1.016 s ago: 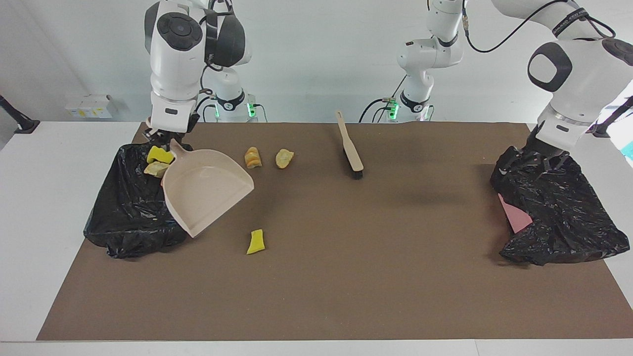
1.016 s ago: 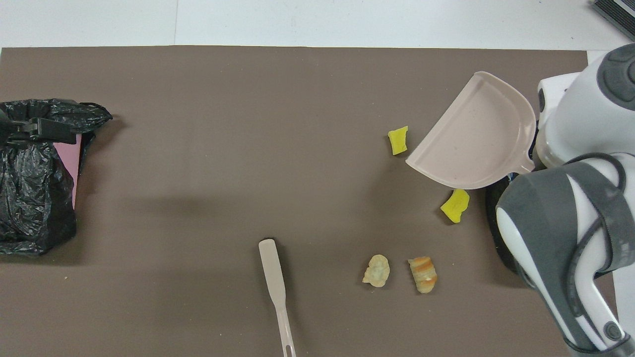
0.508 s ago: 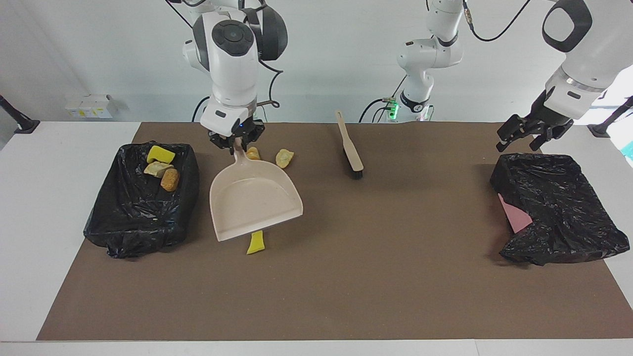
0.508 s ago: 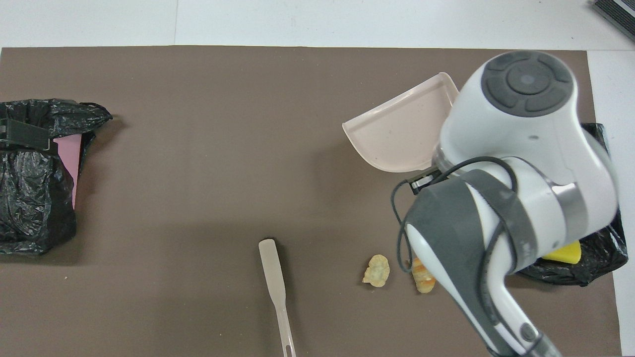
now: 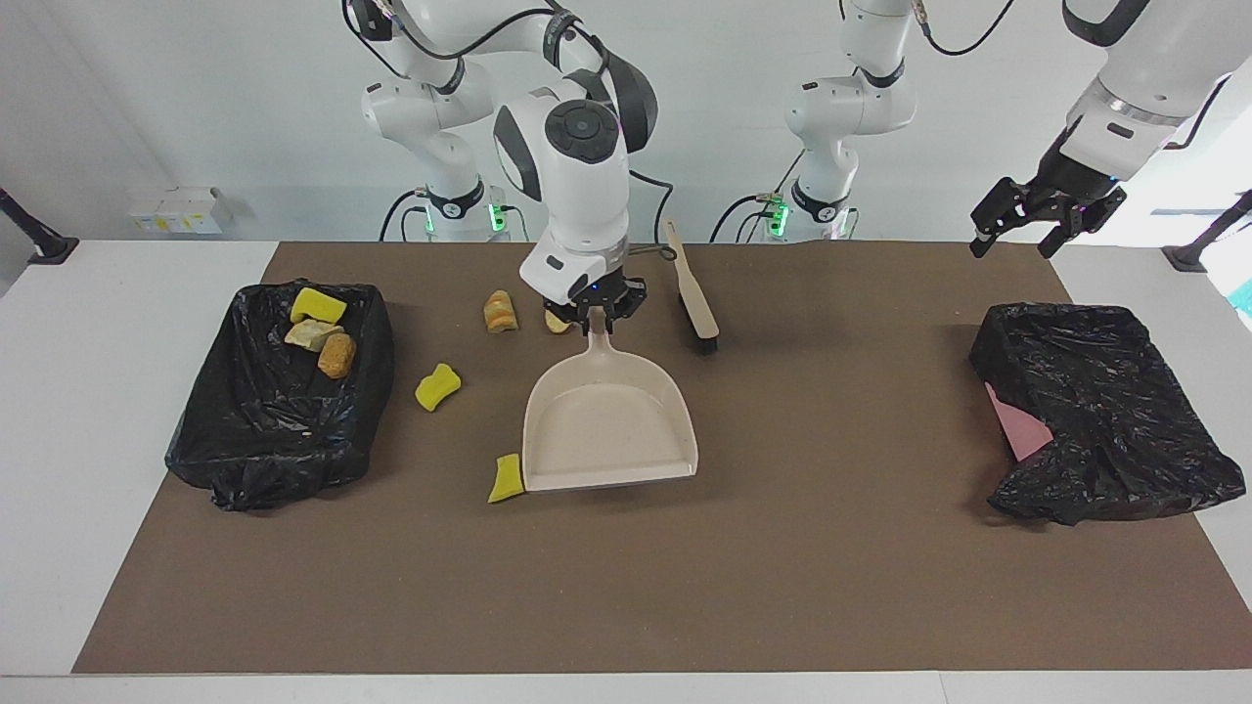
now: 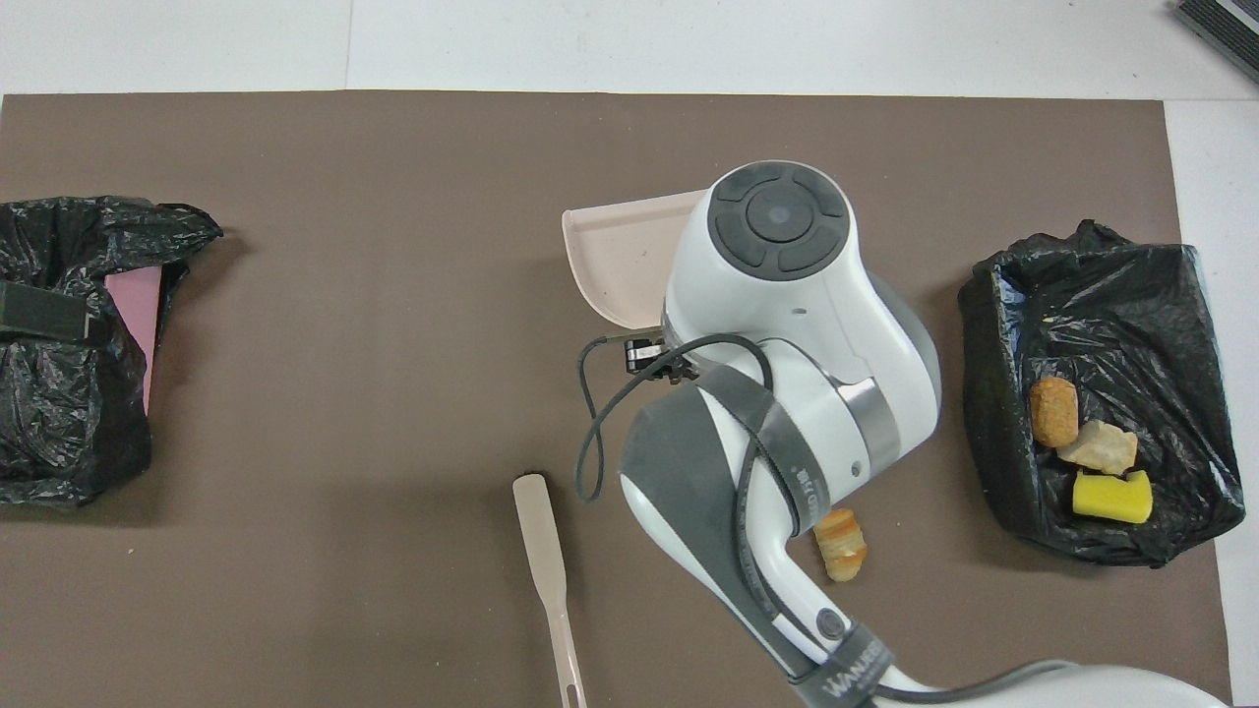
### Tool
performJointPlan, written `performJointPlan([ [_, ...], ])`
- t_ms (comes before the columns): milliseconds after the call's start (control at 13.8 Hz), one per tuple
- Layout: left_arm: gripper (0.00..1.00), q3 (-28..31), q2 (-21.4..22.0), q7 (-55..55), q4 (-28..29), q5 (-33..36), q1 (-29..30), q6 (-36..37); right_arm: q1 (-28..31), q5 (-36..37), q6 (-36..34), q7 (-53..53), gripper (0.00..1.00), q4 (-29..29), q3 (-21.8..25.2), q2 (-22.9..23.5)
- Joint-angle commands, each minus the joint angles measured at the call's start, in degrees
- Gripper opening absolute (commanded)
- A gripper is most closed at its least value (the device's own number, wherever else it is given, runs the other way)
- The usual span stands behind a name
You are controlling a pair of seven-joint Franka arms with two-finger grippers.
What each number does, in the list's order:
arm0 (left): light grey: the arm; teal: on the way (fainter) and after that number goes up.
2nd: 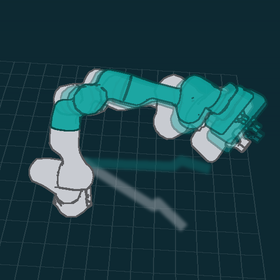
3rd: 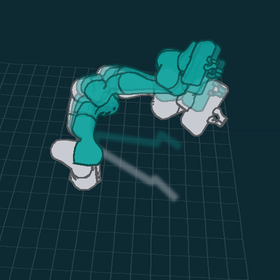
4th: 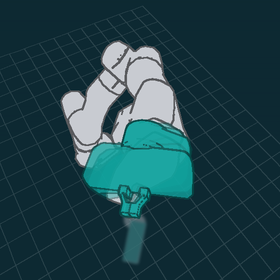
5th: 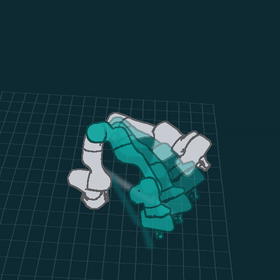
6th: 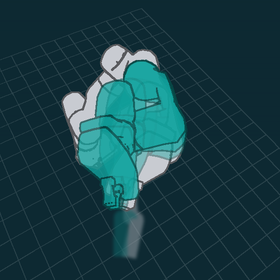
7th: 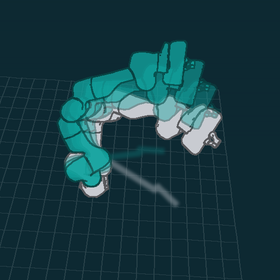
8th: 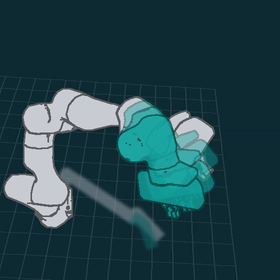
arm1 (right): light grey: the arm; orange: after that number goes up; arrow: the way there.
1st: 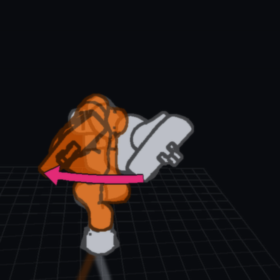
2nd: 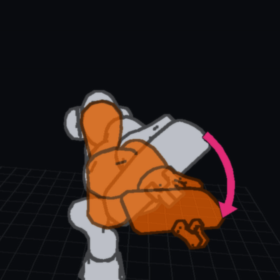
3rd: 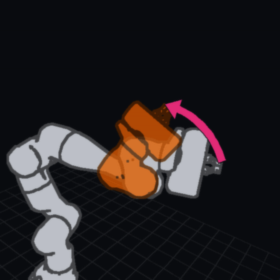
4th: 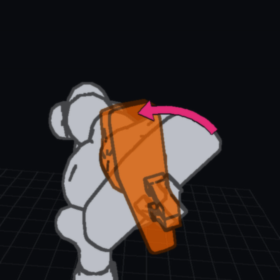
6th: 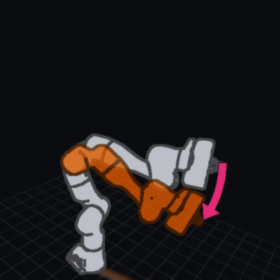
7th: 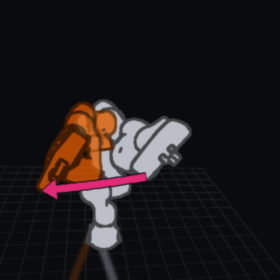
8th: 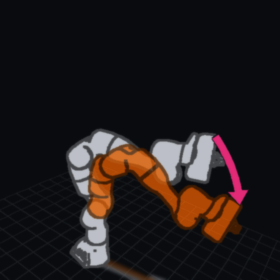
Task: Sweep and dump trash in bin
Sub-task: 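Bring the empty dustpan back and set it on the table with the right gripper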
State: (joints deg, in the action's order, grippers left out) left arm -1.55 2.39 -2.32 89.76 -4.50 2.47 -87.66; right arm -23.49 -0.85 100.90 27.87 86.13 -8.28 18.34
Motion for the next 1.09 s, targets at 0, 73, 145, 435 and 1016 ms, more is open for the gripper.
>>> performJointPlan([
  [0,1.0,0.14,0.86,-2.69,0.94,2.64,-0.53,0.29,-1.72,-1.43,2.89,2.71,0.0,-1.93,0.28,2.74],
  [73,1.0,0.06,1.03,-3.56,1.29,3.44,-0.97,0.21,-2.69,-2.56,4.56,3.76,0.0,-1.93,0.28,3.79],
  [145,1.0,0.06,1.3,-4.27,1.73,5.79,-2.8,-0.4,-3.48,-3.1,6.23,4.9,0.0,-1.93,0.28,4.76],
  [435,1.0,-0.03,1.04,-0.51,1.91,6.7,-3.78,-1.82,-7.26,-3.19,11.86,8.69,0.0,-2.02,0.28,9.68],
  [1016,1.0,-0.03,1.21,-1.11,2.7,6.17,-3.96,-1.99,-9.11,-6.53,17.13,8.78,0.0,-1.14,0.1,11.28],
])
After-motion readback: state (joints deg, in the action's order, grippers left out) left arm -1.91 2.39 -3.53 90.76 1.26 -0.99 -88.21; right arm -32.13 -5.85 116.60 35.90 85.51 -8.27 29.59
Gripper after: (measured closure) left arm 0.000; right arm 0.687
